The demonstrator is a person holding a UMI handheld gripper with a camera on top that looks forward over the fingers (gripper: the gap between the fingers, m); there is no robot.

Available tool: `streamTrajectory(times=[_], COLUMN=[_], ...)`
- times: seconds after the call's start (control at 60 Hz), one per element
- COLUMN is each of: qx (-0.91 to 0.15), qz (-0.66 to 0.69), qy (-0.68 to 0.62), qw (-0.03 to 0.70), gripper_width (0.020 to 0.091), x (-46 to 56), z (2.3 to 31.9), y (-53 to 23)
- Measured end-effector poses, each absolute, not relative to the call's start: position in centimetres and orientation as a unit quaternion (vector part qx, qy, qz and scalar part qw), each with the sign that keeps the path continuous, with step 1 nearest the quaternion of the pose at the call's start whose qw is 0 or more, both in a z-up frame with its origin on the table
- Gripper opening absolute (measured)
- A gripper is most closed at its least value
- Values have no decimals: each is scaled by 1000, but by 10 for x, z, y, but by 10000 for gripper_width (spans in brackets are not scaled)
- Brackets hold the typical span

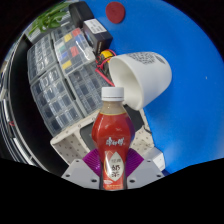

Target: Pour water

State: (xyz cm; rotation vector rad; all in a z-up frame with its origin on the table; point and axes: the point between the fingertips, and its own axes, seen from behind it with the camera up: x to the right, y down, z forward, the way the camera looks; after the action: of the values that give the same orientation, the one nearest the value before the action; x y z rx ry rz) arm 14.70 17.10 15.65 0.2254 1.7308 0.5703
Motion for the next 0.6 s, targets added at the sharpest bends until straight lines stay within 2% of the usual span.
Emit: streamTrajectory(times=[0.167, 0.3, 0.4, 0.483, 0.6], qx=[-34, -217, -334, -389, -424], qz=[171, 22, -102, -196, -335], qy=[767, 731, 688, 649, 615], qw=[617, 647, 637, 623, 574], gripper_width=[277, 277, 279, 281, 294], x=[143, 138, 139, 146, 154], z=[168, 221, 258, 280, 292], y=[178, 160, 132, 101, 47])
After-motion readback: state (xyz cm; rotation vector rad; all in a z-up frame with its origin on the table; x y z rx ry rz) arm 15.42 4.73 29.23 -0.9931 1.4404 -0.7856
